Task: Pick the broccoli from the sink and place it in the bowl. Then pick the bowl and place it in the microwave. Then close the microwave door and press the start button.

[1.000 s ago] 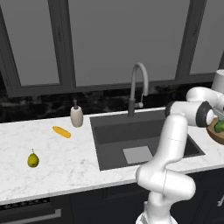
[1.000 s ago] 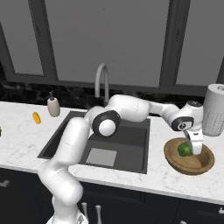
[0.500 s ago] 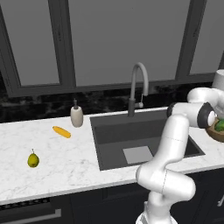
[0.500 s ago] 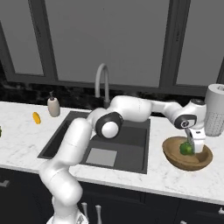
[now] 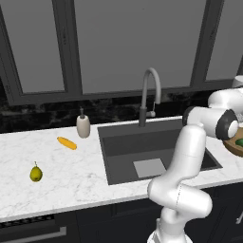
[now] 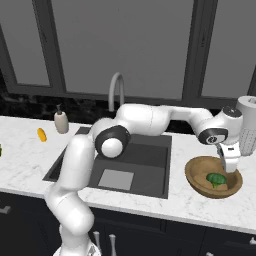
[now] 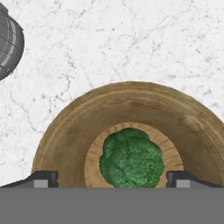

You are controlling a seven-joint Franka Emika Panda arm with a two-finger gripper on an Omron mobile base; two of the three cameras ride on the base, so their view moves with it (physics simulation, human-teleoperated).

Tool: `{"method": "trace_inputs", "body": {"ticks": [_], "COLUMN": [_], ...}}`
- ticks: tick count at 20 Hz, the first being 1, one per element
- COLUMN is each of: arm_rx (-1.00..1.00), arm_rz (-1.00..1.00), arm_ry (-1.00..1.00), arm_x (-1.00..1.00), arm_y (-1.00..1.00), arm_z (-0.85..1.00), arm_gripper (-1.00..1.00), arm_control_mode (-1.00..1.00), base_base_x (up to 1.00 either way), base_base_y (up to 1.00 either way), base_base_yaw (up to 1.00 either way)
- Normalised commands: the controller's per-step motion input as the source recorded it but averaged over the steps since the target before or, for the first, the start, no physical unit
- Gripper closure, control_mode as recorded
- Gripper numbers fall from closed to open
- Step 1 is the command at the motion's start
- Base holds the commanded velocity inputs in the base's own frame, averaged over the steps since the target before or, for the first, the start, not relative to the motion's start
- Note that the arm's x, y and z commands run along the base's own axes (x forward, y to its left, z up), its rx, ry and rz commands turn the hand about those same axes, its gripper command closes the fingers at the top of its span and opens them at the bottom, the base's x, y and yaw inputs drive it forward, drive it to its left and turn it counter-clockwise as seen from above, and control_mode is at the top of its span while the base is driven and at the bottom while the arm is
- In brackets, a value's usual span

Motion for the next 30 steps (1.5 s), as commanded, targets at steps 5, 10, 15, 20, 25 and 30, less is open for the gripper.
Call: {"method": "trace_inputs", "body": {"ticks": [5, 10, 15, 20, 25, 30], "arm_rx": [-0.22, -0.16, -0.02, -0.06, -0.04, -0.05], "arm_rz": [0.01, 0.15, 0.35, 0.39, 0.3, 0.23], "arm_ry": [-0.04, 0.09, 0.17, 0.21, 0.22, 0.14], "arm_x": [-0.41, -0.09, 0.0, -0.01, -0.03, 0.0], "arm_y": [0.71, 0.49, 0.43, 0.32, 0.28, 0.14], "arm_z": [0.42, 0.28, 0.26, 0.2, 0.01, -0.09], "arm_gripper": [-1.0, -1.0, -1.0, -1.0, -1.0, -1.0], "arm_control_mode": [-1.0, -1.0, -1.0, -1.0, -1.0, -1.0], "base_base_x": [0.0, 0.0, 0.0, 0.0, 0.0, 0.0], "base_base_y": [0.0, 0.0, 0.0, 0.0, 0.0, 0.0], "base_base_yaw": [0.0, 0.0, 0.0, 0.0, 0.0, 0.0]}}
